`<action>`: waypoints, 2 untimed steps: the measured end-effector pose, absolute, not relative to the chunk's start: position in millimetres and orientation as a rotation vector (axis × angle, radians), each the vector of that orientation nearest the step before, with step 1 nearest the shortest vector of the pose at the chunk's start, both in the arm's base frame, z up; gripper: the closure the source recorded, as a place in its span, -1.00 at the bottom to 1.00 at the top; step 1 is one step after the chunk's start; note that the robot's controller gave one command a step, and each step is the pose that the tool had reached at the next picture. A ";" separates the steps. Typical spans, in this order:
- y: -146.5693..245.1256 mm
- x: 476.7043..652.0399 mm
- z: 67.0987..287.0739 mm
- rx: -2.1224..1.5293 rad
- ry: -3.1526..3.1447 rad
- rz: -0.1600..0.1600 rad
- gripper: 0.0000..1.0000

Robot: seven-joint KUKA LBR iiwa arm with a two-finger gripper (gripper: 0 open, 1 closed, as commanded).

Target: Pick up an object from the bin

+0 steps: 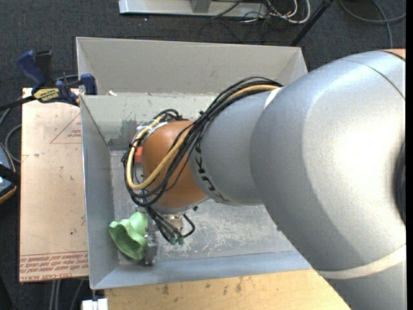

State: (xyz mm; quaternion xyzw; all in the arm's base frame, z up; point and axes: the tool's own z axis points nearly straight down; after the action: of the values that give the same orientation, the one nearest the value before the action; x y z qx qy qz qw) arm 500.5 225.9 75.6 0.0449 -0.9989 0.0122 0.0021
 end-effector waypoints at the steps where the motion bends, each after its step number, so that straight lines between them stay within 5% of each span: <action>1: 227.4 523.5 92.5 1.087 -2.952 -0.001 1.00; 2: 232.3 540.5 85.4 0.798 -3.041 -0.003 1.00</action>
Offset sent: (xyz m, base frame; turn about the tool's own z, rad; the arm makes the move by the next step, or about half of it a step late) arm 0.0220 0.0015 0.0168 -0.6190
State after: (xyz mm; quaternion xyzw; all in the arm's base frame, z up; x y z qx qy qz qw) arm 540.5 232.3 85.4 0.2539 -0.9672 -0.0010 -0.0014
